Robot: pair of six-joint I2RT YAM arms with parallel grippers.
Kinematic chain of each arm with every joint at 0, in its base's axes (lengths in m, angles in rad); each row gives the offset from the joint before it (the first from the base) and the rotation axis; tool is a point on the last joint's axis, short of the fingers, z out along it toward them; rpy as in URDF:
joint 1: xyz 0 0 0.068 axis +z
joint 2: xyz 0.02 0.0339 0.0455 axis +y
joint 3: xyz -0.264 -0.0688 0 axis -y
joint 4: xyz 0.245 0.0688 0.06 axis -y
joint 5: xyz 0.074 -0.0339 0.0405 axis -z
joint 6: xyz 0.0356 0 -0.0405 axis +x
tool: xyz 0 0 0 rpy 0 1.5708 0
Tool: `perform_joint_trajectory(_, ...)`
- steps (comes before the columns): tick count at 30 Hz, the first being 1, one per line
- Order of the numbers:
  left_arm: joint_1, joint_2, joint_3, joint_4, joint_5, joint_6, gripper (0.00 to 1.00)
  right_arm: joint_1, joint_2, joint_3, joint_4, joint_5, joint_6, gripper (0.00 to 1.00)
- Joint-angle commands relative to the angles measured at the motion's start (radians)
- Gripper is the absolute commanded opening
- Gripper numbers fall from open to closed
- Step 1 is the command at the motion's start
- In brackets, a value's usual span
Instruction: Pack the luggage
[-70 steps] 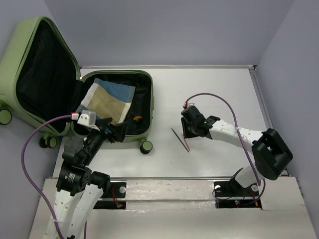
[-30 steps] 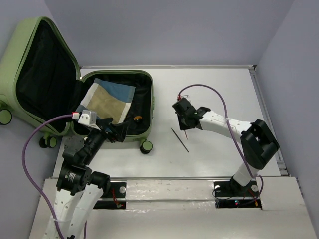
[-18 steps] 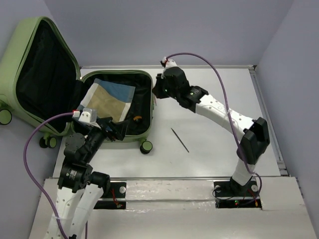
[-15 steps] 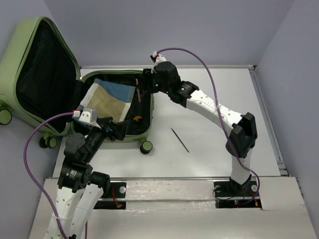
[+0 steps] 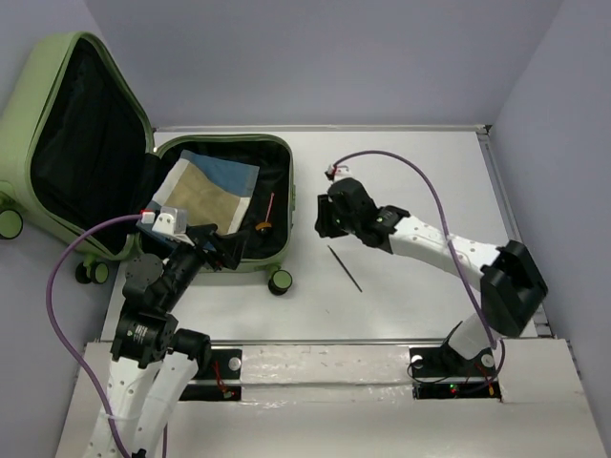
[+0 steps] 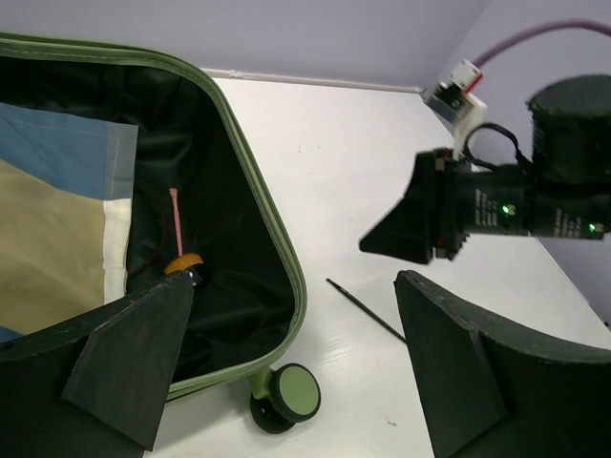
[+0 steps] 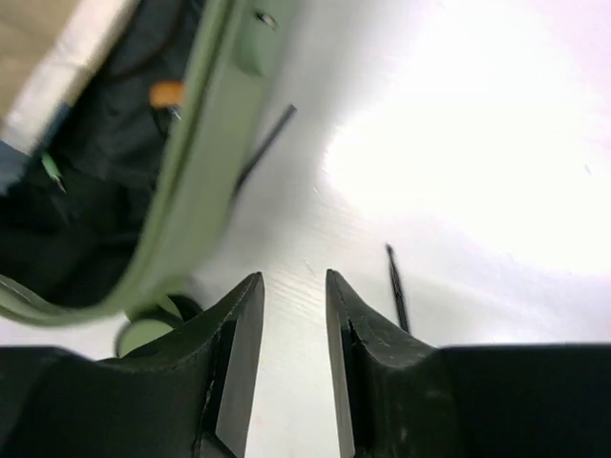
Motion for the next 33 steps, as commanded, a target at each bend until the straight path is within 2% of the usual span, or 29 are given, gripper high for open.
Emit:
perform_joint_trajectory(1,-0.001,0.002,-0.001,0.068,0.018,0.007,0.99,0.001,-0.125,-0.166,-0.041,0.040,-0.007,0.43)
perform_joint_trajectory(2,-0.001,0.001,-0.002,0.069,0.020,0.008,0.99,0.001,-0.122,-0.187,-0.098,0.040,-0.014,0.47)
perform_joint_trajectory(4,-0.003,-0.004,-0.002,0.068,0.020,0.007,0.99,0.018,-0.115,-0.238,-0.159,0.065,-0.008,0.49)
perform_joint_trajectory(9,-0.003,-0.009,-0.004,0.071,0.021,0.007,0.99,0.038,-0.060,-0.269,-0.192,0.056,0.006,0.49)
perform_joint_trajectory(15,-0.003,-0.015,-0.004,0.072,0.021,0.007,0.99,0.038,0.063,-0.220,-0.203,0.077,0.006,0.48)
perform_joint_trajectory(18,-0.003,-0.019,-0.004,0.071,0.021,0.007,0.99,0.038,0.115,-0.201,-0.203,0.079,0.004,0.41)
perform_joint_trajectory(19,-0.004,-0.019,-0.004,0.072,0.021,0.007,0.99,0.038,0.141,-0.200,-0.201,0.083,0.007,0.33)
perform_joint_trajectory(21,-0.006,-0.022,-0.006,0.071,0.020,0.009,0.99,0.038,0.166,-0.198,-0.201,0.095,0.012,0.25)
perform_joint_trajectory(22,-0.007,-0.022,-0.004,0.072,0.018,0.007,0.99,0.038,0.169,-0.198,-0.192,0.097,0.013,0.12)
perform_joint_trajectory(23,-0.007,-0.024,-0.006,0.071,0.020,0.007,0.99,0.038,0.169,-0.200,-0.186,0.095,0.013,0.08)
perform_joint_trajectory(28,-0.013,-0.026,-0.006,0.071,0.015,0.007,0.99,0.038,0.128,-0.204,-0.167,0.109,0.018,0.07)
perform_joint_trajectory(33,-0.015,-0.026,-0.007,0.069,0.009,0.007,0.99,0.038,-0.051,-0.191,-0.173,0.129,0.036,0.07)
